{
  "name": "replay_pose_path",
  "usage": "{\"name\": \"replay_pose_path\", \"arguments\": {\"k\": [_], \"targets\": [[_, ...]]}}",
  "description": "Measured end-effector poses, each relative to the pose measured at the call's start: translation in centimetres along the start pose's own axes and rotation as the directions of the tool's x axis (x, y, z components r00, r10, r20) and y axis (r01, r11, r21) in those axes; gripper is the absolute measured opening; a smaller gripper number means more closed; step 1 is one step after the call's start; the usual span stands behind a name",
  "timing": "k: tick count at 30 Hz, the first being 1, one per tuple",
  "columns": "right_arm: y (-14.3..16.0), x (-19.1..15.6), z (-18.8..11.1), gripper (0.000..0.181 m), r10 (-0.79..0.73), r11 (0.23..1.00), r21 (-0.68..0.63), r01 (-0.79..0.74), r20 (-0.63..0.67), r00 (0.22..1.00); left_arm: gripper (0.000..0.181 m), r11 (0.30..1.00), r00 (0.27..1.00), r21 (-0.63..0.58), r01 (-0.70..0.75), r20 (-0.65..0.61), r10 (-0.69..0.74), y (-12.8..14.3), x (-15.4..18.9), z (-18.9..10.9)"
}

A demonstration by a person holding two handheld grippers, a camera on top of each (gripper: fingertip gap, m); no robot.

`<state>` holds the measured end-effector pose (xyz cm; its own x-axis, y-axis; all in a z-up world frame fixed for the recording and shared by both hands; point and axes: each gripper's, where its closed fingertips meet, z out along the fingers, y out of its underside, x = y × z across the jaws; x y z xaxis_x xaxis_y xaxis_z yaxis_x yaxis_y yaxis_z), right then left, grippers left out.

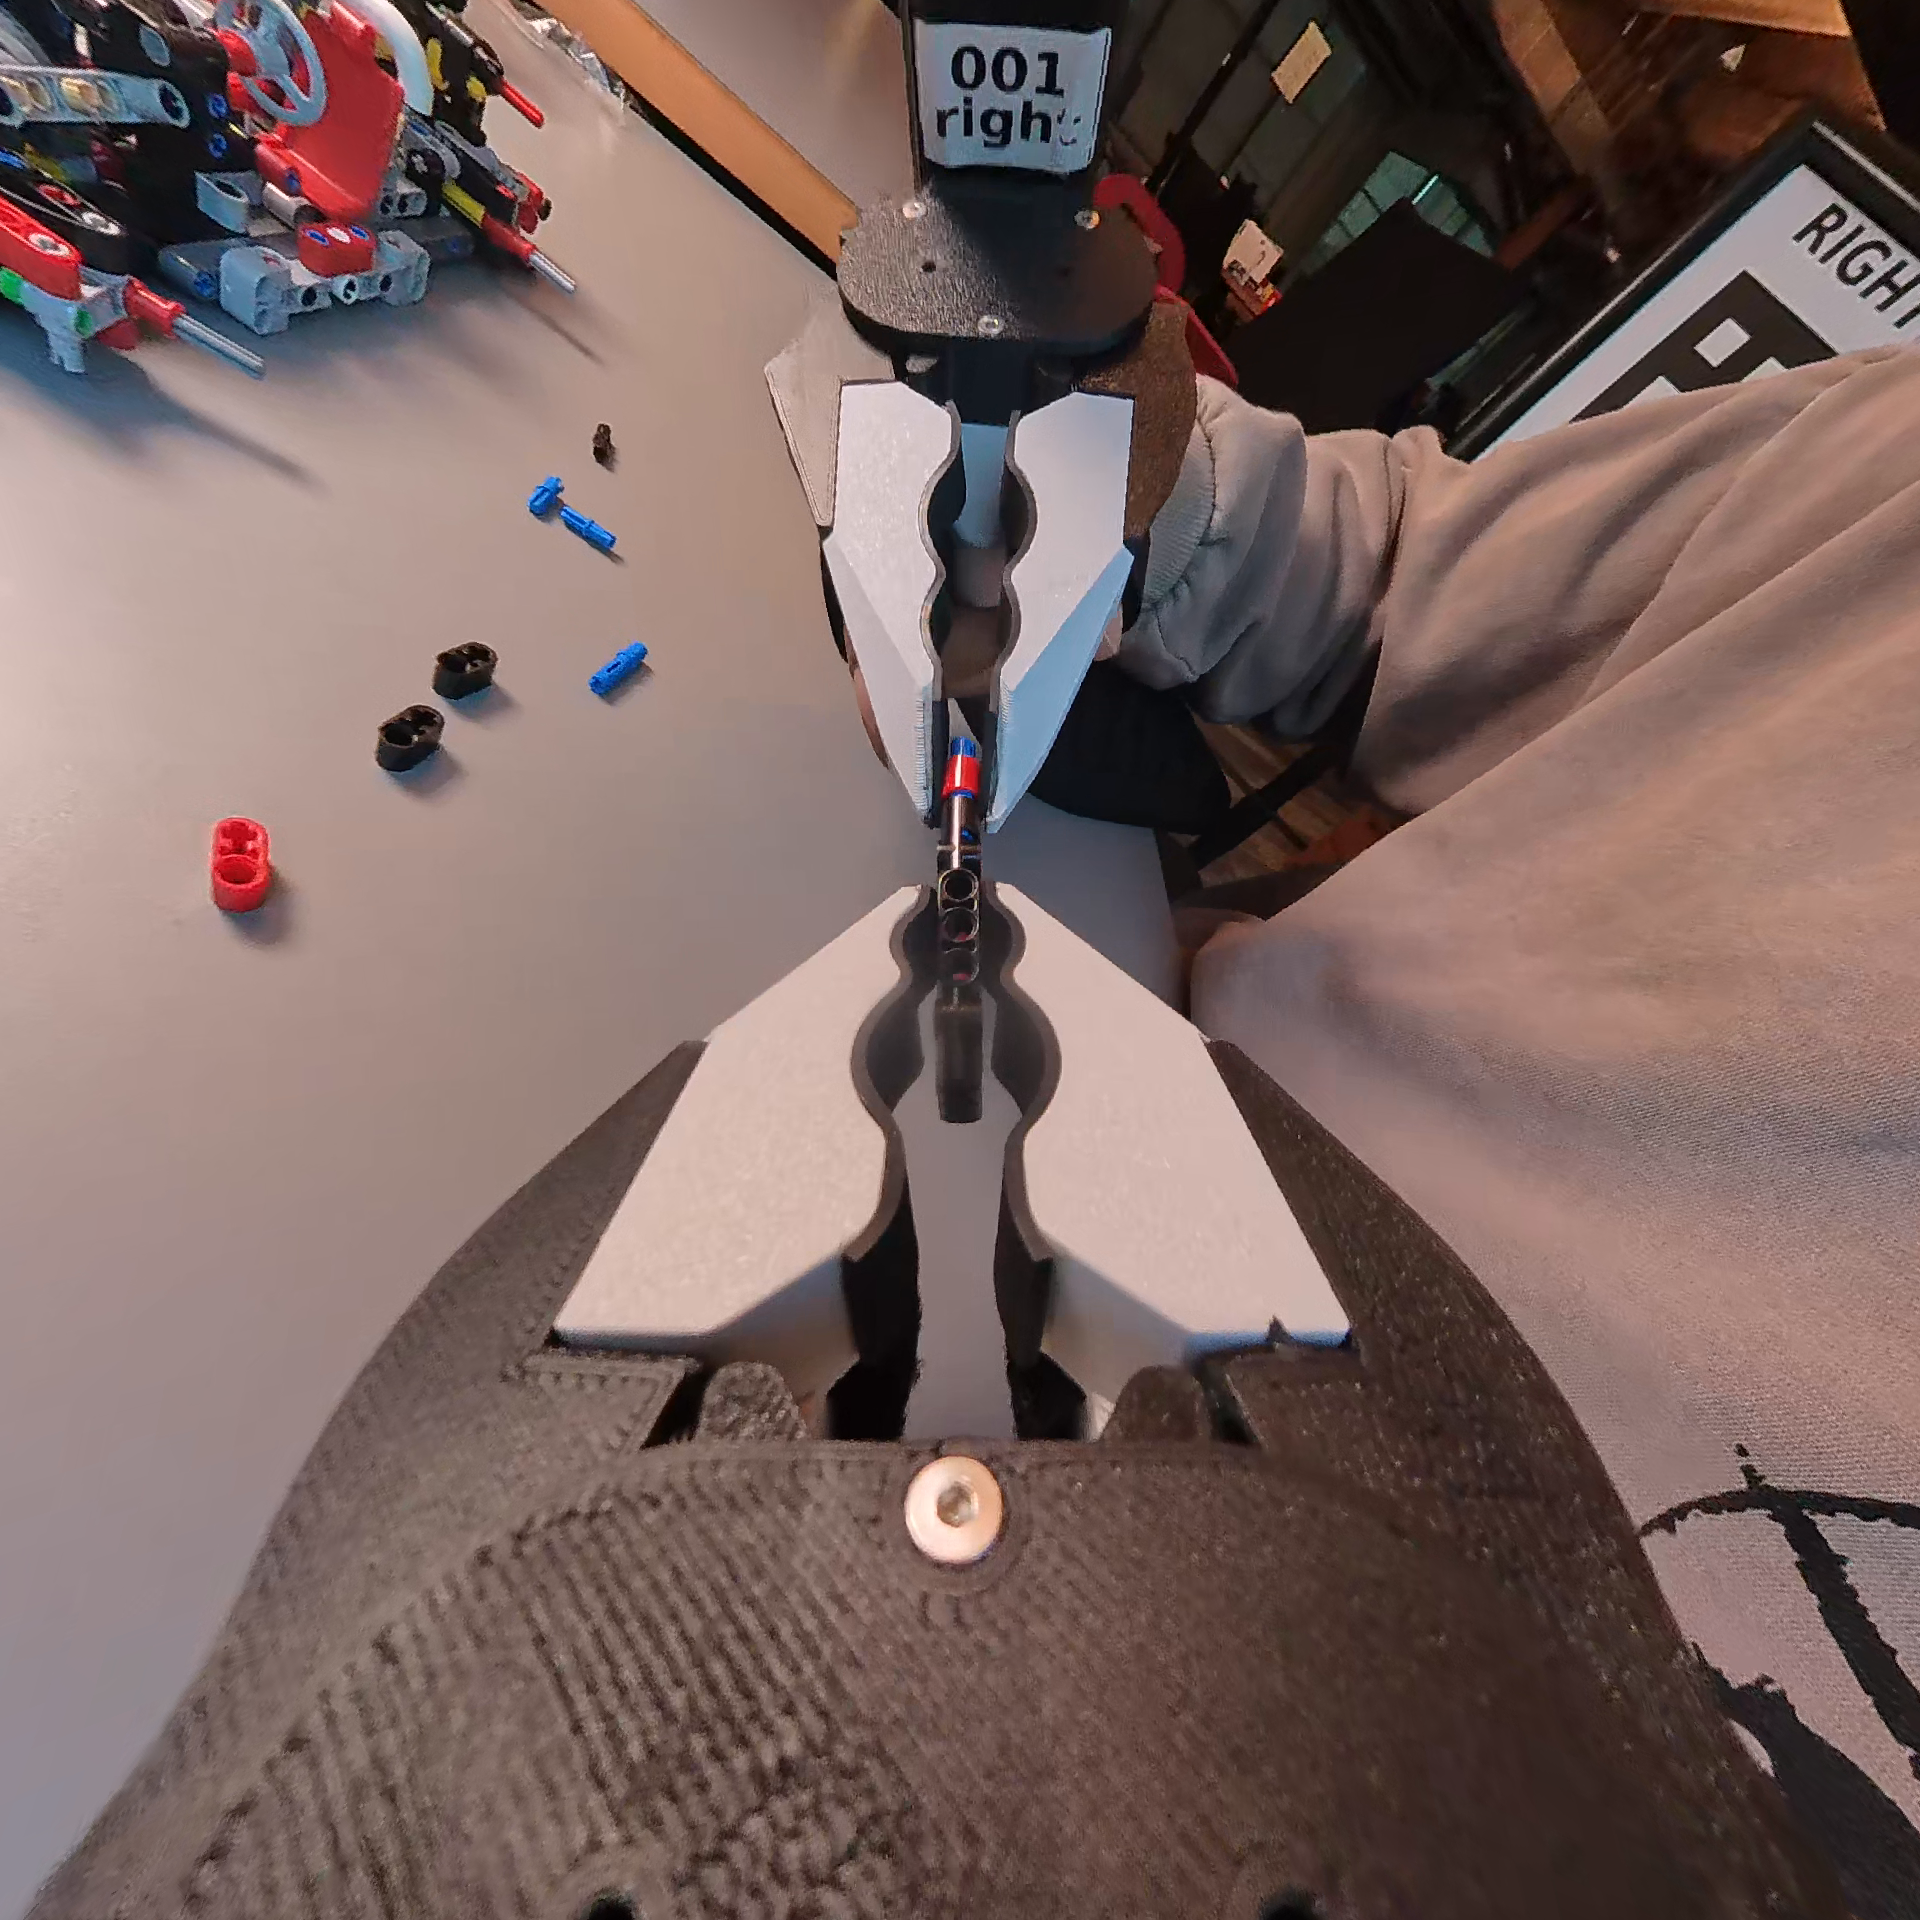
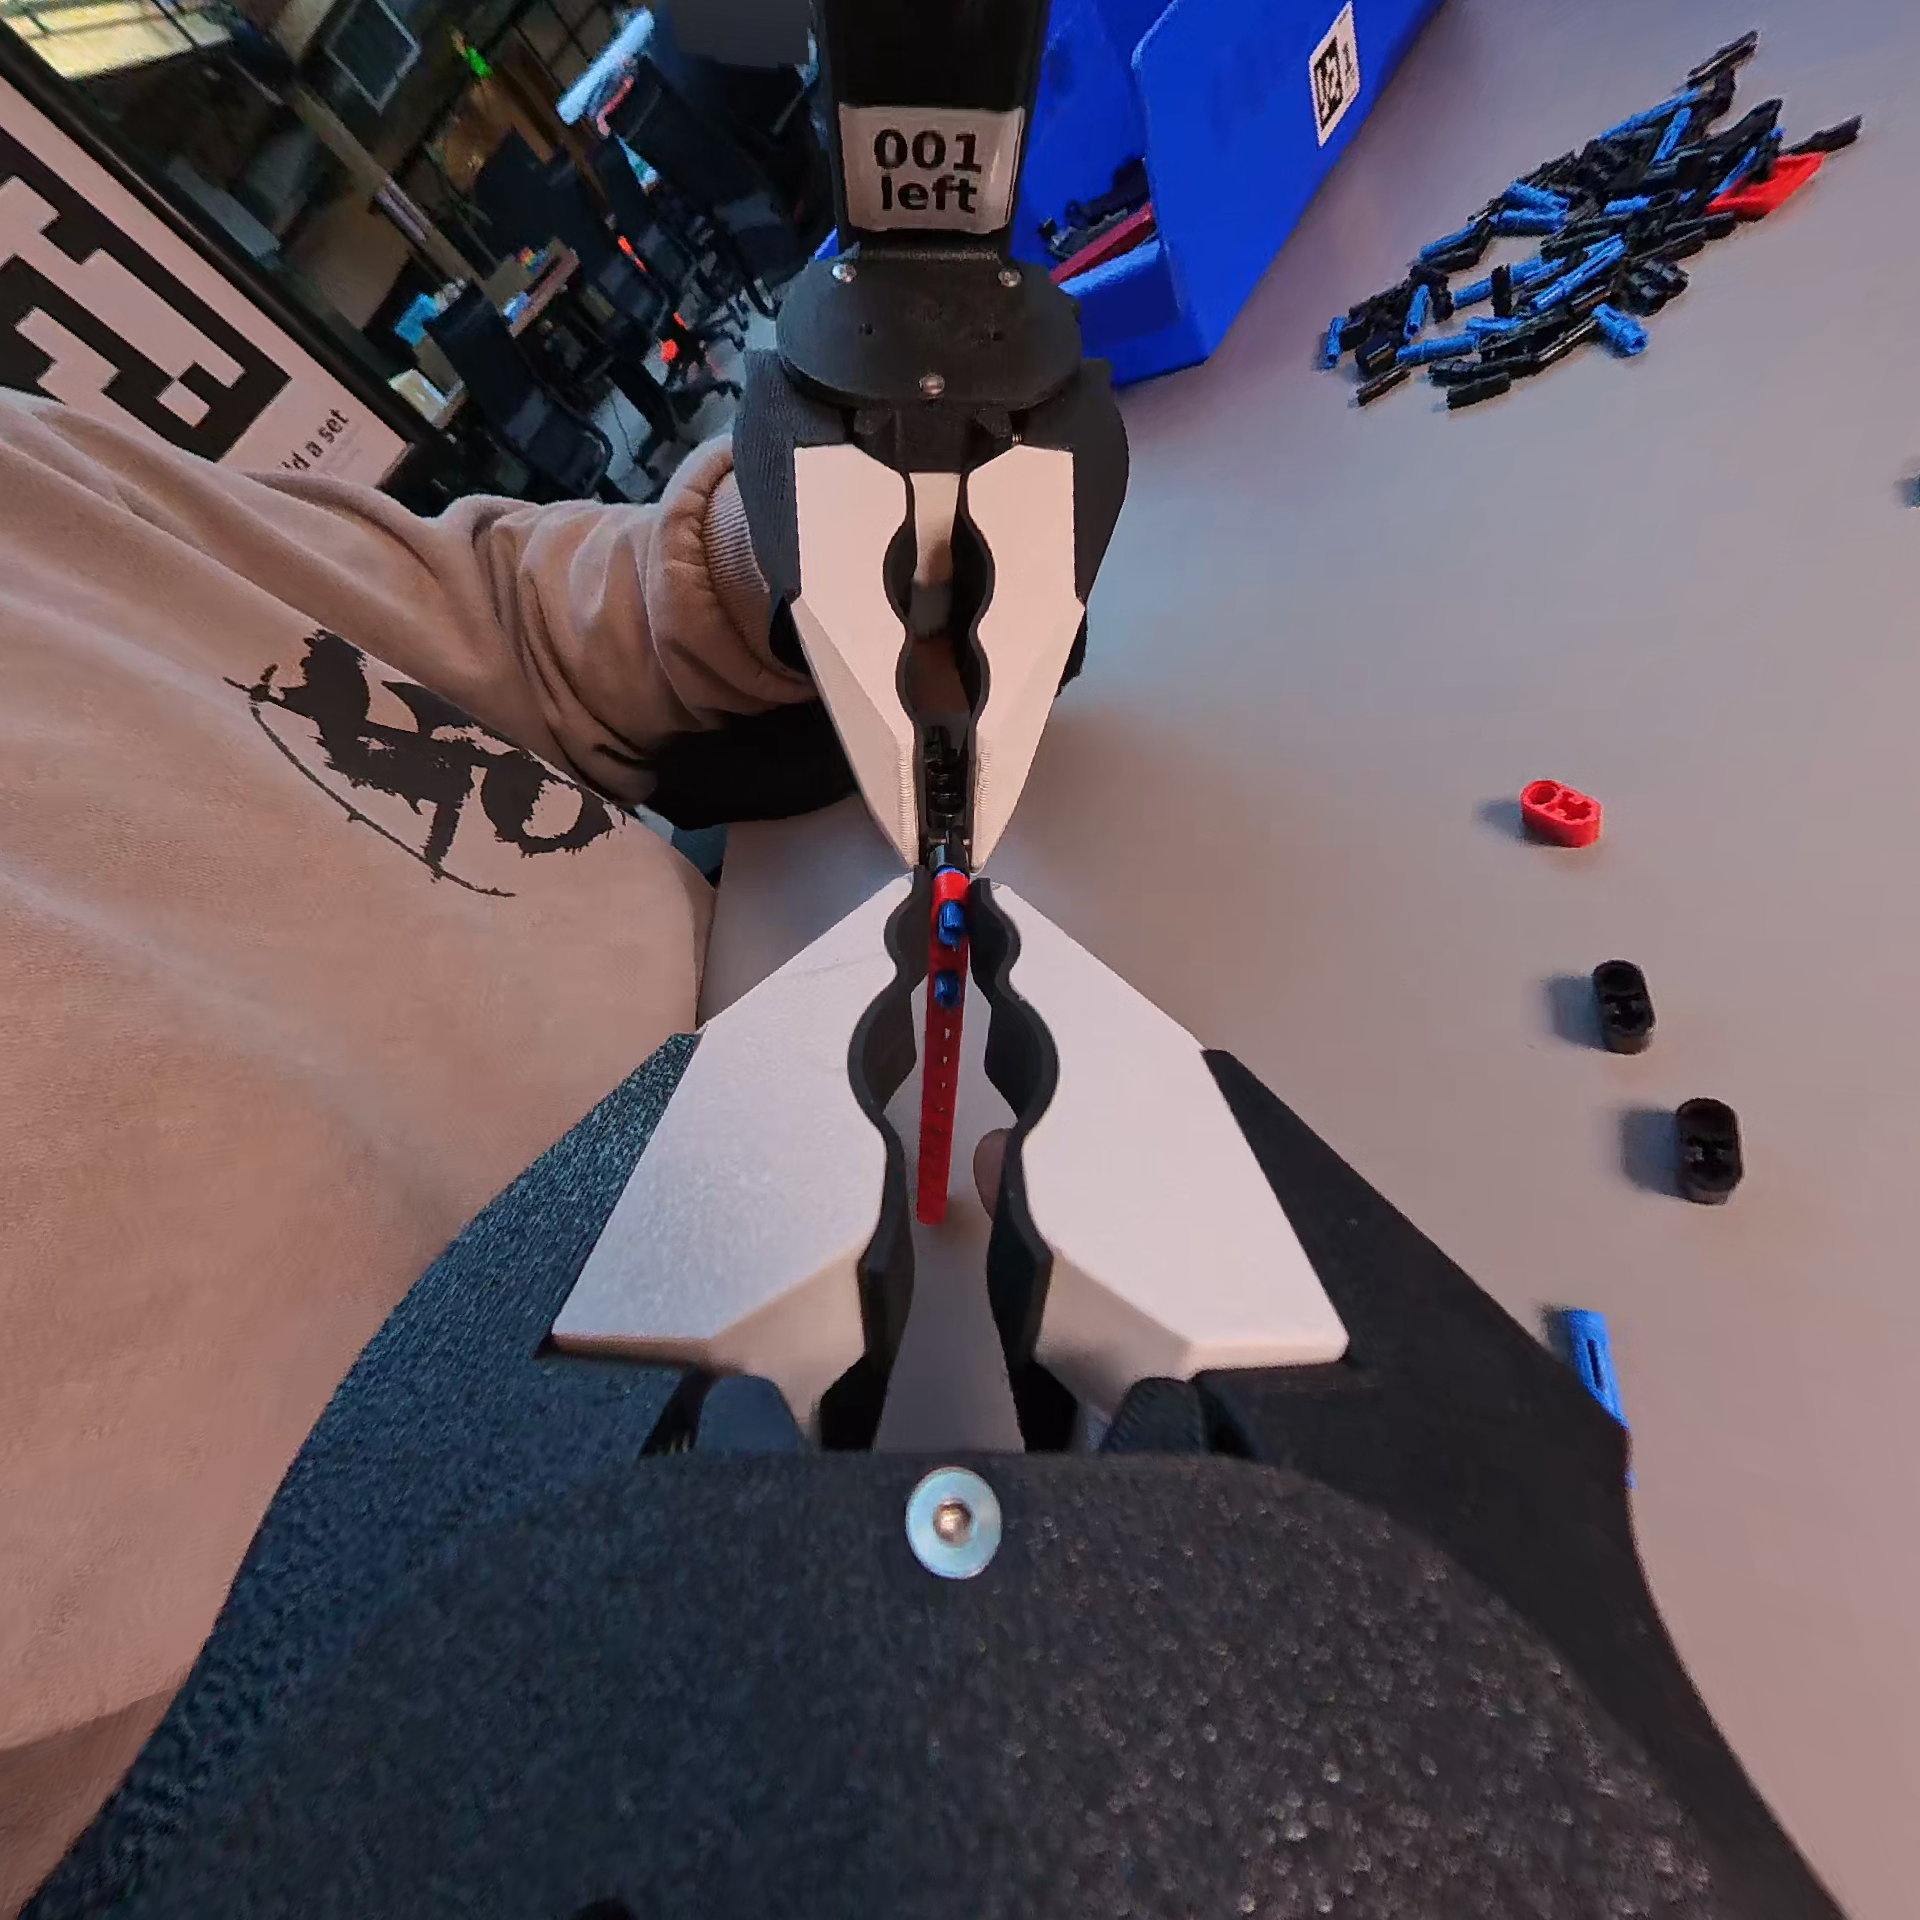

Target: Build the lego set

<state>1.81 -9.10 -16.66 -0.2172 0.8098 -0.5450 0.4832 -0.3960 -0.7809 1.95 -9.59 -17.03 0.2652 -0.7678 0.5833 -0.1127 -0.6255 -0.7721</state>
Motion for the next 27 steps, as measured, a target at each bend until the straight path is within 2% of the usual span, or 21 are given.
{"name": "replay_pose_path", "arguments": {"k": [6, 9, 13, 14, 17, 22, 24, 27], "targets": [[-2.0, 0.5, -0.4, 0.005, 0.020, 0.987, 0.157, -0.014, -0.032, 0.999, 0.004, 0.996, 0.999, 0.082, 0.047, -0.021, -0.045, -1.4, -0.3, -0.7], [-2.6, 0.5, -1.3, 0.017, -0.023, 0.984, 0.175, 0.030, -0.041, 0.999, 0.005, 0.995, 0.999, 0.091, 0.031, -0.010, -0.031, -1.7, -0.4, -0.9], [-1.0, 0.4, -0.6, 0.011, -0.052, 0.994, 0.095, 0.055, -0.035, 0.998, 0.005, 0.993, 0.999, 0.114, 0.028, -0.018, -0.026, -1.9, -0.1, -1.1], [-1.0, 0.1, -0.3, 0.005, -0.052, 0.994, 0.092, 0.053, -0.018, 0.998, 0.005, 0.993, 1.000, 0.113, 0.020, -0.013, -0.019, -2.0, -0.1, -1.1], [-1.1, 0.0, -0.2, 0.004, -0.057, 0.993, 0.099, 0.058, -0.009, 0.998, 0.005, 0.993, 1.000, 0.119, 0.011, -0.008, -0.010, -2.0, 0.0, -1.2], [0.4, -0.1, 0.6, 0.003, -0.038, 0.999, -0.010, 0.038, 0.020, 0.999, 0.004, 0.997, 1.000, 0.070, 0.014, -0.017, -0.013, -1.0, 0.1, -0.7], [1.6, -0.5, 1.3, 0.003, -0.055, 0.994, -0.097, 0.058, 0.034, 0.998, 0.004, 0.999, 1.000, 0.043, -0.007, -0.019, 0.008, -0.8, 0.5, -0.2], [1.6, -0.8, 2.7, 0.003, -0.079, 0.991, -0.105, 0.081, 0.023, 0.997, 0.005, 0.998, 0.998, 0.003, -0.056, 0.003, 0.056, -1.1, 0.8, 0.3]]}}
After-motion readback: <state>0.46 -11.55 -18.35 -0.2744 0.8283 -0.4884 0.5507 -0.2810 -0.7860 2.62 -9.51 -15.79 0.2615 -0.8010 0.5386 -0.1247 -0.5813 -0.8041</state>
